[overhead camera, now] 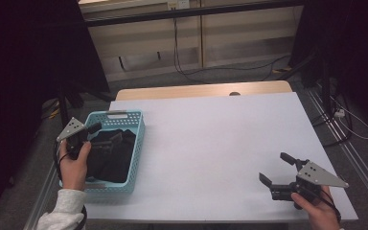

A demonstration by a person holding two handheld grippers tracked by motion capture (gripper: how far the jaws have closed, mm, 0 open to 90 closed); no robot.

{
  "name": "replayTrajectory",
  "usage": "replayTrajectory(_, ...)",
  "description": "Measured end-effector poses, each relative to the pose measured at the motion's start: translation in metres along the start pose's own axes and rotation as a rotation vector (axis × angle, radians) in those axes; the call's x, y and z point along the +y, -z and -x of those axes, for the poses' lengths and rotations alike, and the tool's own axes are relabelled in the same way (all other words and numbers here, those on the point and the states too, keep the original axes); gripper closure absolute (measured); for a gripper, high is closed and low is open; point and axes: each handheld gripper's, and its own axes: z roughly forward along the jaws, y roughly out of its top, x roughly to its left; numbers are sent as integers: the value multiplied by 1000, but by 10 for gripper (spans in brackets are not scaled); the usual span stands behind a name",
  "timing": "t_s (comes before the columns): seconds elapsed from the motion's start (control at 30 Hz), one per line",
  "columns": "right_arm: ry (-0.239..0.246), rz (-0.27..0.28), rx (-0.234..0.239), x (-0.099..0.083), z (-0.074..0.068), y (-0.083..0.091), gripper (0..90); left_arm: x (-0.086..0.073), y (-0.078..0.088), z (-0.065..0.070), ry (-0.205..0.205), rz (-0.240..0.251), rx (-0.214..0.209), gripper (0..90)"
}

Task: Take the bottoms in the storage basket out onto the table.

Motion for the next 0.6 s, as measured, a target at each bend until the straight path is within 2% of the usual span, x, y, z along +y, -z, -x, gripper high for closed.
replayTrajectory(0.13,5,-3,3,0,0,0,8,-4,-6,-8,15,-22,15,22)
replayTrajectory(0.23,2,-2,3,0,0,0,8,-5,-11,-14,33,-44,11,25)
replayTrajectory(0.47,4,-3,3,0,1,0,8,-4,-17,-20,26,-71,11,25)
replayTrajectory(0.6,3,-2,4,0,0,0,8,-6,-23,-23,23,-105,25,25)
